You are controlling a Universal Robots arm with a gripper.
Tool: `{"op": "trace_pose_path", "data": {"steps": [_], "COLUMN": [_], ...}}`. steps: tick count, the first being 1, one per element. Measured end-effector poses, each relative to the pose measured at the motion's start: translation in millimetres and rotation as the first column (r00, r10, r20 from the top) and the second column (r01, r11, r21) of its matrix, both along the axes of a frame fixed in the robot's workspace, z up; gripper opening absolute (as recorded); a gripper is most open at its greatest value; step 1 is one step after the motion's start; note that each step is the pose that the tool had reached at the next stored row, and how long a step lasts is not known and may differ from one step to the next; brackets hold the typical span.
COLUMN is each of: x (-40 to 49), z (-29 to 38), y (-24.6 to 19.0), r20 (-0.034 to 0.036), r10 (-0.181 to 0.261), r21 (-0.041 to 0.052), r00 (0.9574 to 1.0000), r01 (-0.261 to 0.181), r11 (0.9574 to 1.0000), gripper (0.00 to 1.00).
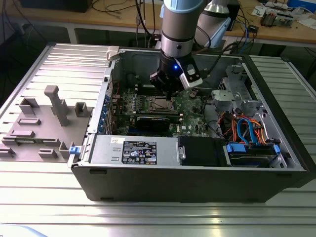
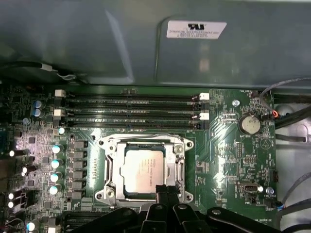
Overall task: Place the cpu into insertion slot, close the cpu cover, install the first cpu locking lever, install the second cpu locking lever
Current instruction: 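Install the second cpu locking lever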
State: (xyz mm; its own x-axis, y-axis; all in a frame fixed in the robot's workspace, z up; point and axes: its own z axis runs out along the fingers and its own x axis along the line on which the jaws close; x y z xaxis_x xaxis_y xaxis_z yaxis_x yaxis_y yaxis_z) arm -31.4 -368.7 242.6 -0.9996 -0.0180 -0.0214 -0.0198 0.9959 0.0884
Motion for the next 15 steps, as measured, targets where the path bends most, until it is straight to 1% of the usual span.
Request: {"op": "trace_pose_path", "data": {"steps": [3, 5, 15], "x": [0.0, 0.0, 0.0], "z": [0.0, 0.0, 0.0], "y": [-0.5, -2.8, -3.5], "r20": [0.0000, -0.0001, 0.0000], "r10": [0.000, 0.000, 0.000], "r21": [-0.0001, -0.0001, -0.0001], "r00": [1.0000, 1.0000, 1.0000], "r01": [0.000, 0.000, 0.000], "r11": [1.0000, 1.0000, 1.0000], "gripper": [0.11, 0.11, 0.11]}}
